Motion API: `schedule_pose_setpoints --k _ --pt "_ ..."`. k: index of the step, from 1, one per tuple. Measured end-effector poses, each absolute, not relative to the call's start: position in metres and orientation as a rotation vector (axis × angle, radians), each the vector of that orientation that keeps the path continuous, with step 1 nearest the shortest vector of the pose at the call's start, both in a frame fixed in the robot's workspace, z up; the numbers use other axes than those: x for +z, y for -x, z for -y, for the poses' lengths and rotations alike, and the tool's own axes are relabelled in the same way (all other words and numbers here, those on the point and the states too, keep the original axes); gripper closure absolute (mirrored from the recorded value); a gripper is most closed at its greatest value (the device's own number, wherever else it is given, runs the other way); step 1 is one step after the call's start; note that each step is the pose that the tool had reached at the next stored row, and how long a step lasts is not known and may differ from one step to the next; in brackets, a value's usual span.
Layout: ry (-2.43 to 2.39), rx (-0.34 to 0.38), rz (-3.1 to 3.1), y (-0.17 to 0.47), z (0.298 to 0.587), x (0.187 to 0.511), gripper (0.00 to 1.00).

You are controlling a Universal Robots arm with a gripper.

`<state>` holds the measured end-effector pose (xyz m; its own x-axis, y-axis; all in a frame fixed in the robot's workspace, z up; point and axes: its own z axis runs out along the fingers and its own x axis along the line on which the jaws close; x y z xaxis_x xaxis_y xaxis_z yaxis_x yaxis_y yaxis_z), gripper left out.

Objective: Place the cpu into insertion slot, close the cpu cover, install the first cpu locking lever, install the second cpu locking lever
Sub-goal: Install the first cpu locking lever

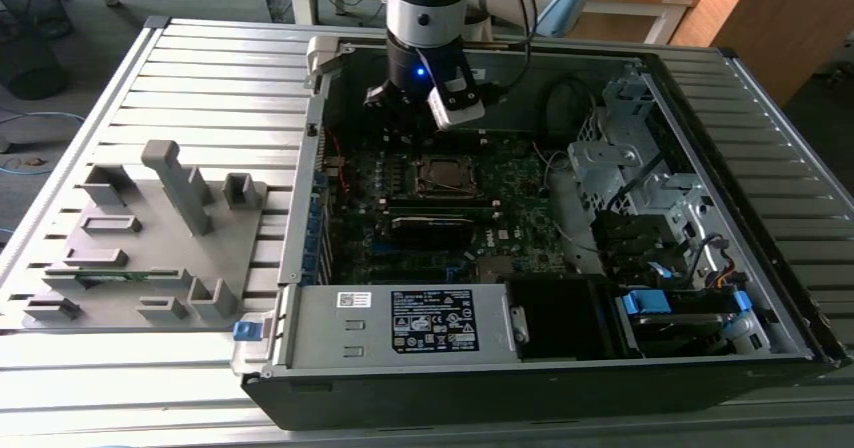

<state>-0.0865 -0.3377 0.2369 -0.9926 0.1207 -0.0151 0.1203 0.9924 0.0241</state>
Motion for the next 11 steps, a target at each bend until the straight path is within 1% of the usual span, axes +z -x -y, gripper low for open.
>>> schedule_pose_setpoints --k 11 --pt "-0.189 0.036 -3.119 0.0870 0.3377 0.2371 0.89"
